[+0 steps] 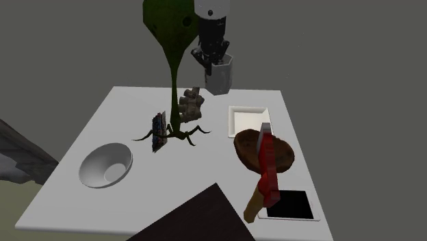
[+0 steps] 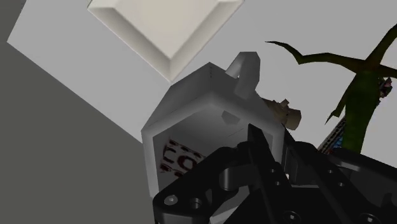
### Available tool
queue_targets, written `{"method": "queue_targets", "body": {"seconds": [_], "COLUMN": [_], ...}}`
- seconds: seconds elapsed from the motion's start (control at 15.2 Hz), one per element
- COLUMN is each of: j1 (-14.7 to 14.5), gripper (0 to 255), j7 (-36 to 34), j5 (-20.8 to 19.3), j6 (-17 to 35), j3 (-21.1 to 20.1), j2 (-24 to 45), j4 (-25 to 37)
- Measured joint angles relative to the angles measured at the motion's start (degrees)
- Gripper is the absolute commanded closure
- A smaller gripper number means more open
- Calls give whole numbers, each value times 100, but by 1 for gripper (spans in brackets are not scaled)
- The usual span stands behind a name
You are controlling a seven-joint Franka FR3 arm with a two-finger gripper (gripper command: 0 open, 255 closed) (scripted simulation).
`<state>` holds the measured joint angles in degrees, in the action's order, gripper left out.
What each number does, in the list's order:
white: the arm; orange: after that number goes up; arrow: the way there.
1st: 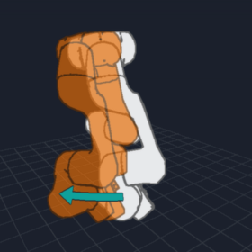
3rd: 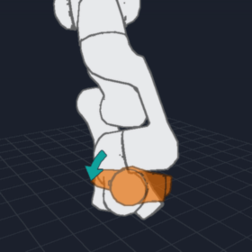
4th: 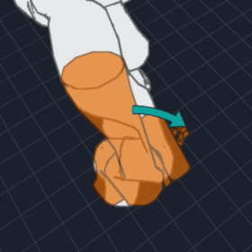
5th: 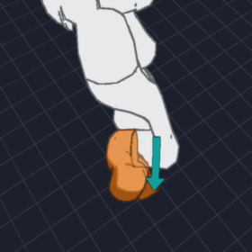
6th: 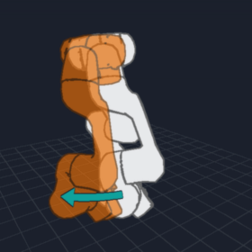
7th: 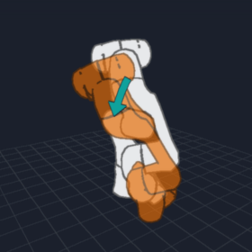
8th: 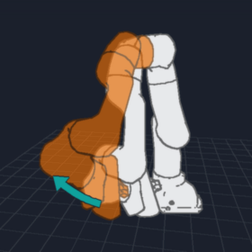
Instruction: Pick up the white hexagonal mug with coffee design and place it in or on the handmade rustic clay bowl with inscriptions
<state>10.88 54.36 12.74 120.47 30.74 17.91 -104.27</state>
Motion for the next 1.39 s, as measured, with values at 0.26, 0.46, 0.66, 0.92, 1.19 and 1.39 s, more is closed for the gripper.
{"method": "queue_targets", "body": {"seconds": [0.26,0.46,0.66,0.92,1.19,1.39], "j1": [-48,-18,56,302,661,757], "gripper": [255,255,255,255,255,255], "j7": [75,115,74,144,179,266], "j5": [-412,-743,-1173,-1690,-2257,-2362], "j6": [204,318,376,359,233,354], "j3": [221,363,476,618,681,760], "j2": [-814,-1367,-2007,-2727,-3529,-3619], "j4": [-907,-1489,-2066,-2647,-3207,-3402]}}
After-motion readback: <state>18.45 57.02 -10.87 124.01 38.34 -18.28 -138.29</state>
